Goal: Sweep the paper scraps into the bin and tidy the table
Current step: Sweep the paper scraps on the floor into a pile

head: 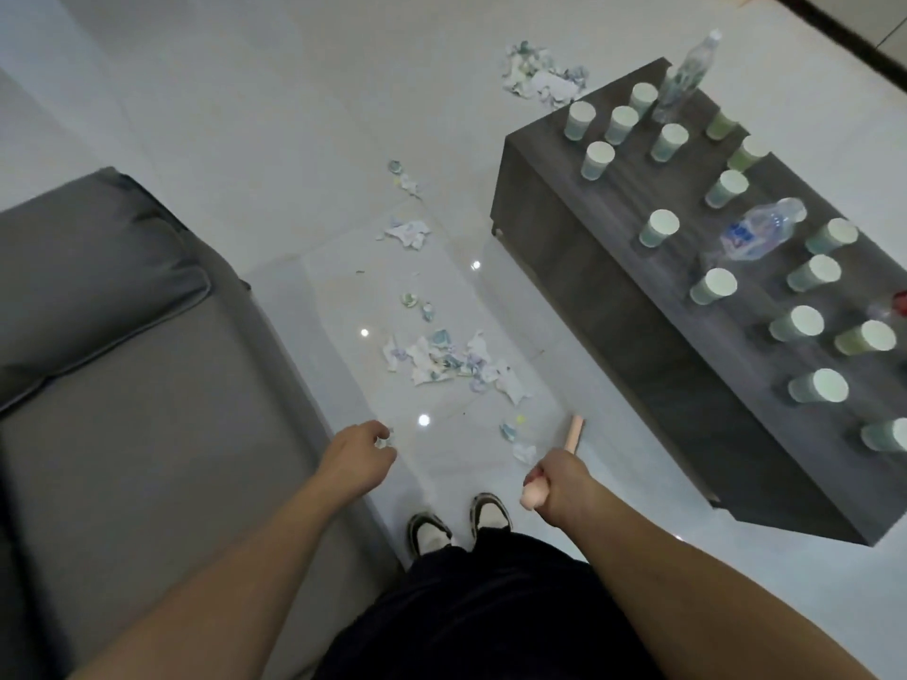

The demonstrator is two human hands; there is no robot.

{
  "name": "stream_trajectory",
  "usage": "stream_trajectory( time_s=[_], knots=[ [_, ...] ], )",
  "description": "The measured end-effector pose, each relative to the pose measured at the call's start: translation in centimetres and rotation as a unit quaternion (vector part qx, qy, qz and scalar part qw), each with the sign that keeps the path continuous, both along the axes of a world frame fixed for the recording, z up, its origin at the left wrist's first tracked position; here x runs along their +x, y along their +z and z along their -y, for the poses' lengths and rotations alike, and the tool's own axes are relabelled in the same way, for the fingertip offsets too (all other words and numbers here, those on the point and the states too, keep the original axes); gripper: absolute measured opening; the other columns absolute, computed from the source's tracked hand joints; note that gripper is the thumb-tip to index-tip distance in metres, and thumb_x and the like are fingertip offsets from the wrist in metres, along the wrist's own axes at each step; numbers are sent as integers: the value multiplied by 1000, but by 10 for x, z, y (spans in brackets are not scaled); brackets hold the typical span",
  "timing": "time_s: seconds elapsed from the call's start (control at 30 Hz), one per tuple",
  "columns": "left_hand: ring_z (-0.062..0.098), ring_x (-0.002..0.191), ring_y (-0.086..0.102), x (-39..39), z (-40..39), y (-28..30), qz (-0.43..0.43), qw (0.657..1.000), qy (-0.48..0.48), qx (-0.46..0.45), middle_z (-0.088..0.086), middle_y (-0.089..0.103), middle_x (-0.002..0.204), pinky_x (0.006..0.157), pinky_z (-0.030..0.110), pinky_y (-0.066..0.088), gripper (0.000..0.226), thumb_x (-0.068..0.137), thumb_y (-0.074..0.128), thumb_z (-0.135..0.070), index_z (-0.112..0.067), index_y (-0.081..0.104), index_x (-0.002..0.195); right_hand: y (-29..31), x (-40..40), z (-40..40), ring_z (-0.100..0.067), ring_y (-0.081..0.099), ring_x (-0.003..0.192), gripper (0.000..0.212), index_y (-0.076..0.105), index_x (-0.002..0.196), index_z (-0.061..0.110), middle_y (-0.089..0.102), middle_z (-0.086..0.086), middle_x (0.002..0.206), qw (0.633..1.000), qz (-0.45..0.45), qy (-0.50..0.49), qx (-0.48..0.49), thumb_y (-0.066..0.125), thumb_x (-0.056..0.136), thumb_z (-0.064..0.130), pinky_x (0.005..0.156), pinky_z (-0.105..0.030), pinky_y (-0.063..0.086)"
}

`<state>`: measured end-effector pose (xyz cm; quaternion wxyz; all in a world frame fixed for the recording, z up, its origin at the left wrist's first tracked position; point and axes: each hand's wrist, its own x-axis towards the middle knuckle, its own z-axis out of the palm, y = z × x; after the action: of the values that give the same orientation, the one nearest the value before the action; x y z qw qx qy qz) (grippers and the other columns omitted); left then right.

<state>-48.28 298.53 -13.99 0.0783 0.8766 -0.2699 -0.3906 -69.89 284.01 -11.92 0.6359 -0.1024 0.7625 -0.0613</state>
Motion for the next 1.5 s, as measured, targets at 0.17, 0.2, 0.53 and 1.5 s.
stream_trajectory(
  time_s=[0.17,0.2,0.53,1.5],
  knots=[
    [23,117,57,27,-14,1,22,1000,5,12,5,63,126,96,28,41,40,84,62,-31,-22,64,122,-13,31,-14,-9,35,27,25,42,75,9,40,-5,59,989,132,-58,46,30,90,-7,29,-14,33],
    [22,117,57,31,-17,2,23,1000,8,14,5,64,126,96,27,41,39,84,62,-30,-21,64,122,-16,36,-11,-8,35,28,24,40,76,11,38,-2,57,983,159,-67,56,32,92,-5,29,-14,33],
    [24,117,58,45,-28,1,5,999,50,17,8,66,123,95,25,41,38,85,62,-23,-16,64,122,24,73,20,-8,29,31,24,33,79,15,27,2,56,963,247,-60,85,38,99,4,30,-14,28],
    [23,115,57,91,76,29,23,970,241,23,6,63,125,94,26,42,41,84,62,-26,-18,62,124,-4,195,162,-28,57,49,9,56,87,-6,60,-23,73,862,29,506,-13,54,78,-6,51,-31,46]
  ],
)
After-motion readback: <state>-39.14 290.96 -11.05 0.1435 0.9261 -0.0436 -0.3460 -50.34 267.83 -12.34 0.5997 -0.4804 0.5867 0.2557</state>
